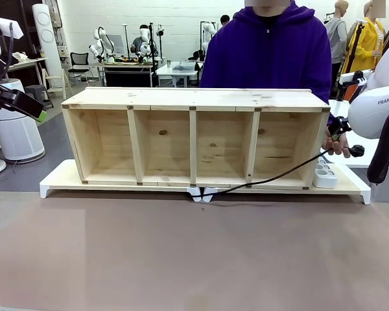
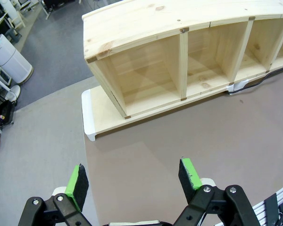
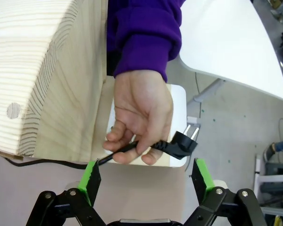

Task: Perform cable management.
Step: Release the Power Cable when the human grasps it.

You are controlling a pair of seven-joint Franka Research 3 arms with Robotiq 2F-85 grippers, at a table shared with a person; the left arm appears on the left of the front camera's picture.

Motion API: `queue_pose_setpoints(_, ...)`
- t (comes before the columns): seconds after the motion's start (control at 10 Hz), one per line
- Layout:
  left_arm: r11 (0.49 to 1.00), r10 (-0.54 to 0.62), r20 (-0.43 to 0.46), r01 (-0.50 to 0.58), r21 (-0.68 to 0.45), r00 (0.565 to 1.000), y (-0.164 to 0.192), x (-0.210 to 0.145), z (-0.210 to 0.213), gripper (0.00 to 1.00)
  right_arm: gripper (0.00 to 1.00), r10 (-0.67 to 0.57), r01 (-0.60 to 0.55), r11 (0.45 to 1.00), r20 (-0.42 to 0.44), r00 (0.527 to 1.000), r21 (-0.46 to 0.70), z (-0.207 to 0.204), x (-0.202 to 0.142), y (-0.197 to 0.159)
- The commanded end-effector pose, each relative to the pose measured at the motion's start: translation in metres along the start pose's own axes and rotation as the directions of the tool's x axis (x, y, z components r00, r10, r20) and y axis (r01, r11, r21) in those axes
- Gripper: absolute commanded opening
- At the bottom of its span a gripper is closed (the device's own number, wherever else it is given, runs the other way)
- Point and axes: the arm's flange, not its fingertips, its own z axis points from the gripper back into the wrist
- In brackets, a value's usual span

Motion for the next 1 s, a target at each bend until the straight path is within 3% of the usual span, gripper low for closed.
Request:
queue_pose_setpoints(0.0, 1.0, -0.004, 0.011, 0.004, 0.005, 1.0, 0.0002, 0.0017, -0.0011, 1.0, 1.0, 0.0, 0.0, 1.0, 0.0, 1.0, 0.0, 0.0002, 0.0004, 0.0)
queue_pose_setpoints(0.9, 1.0, -0.004, 0.011, 0.004, 0.005, 1.0, 0.0002, 0.0017, -0.0011, 1.0, 1.0, 0.0, 0.0, 1.0, 0.0, 1.0, 0.0, 0.0002, 0.0004, 0.0)
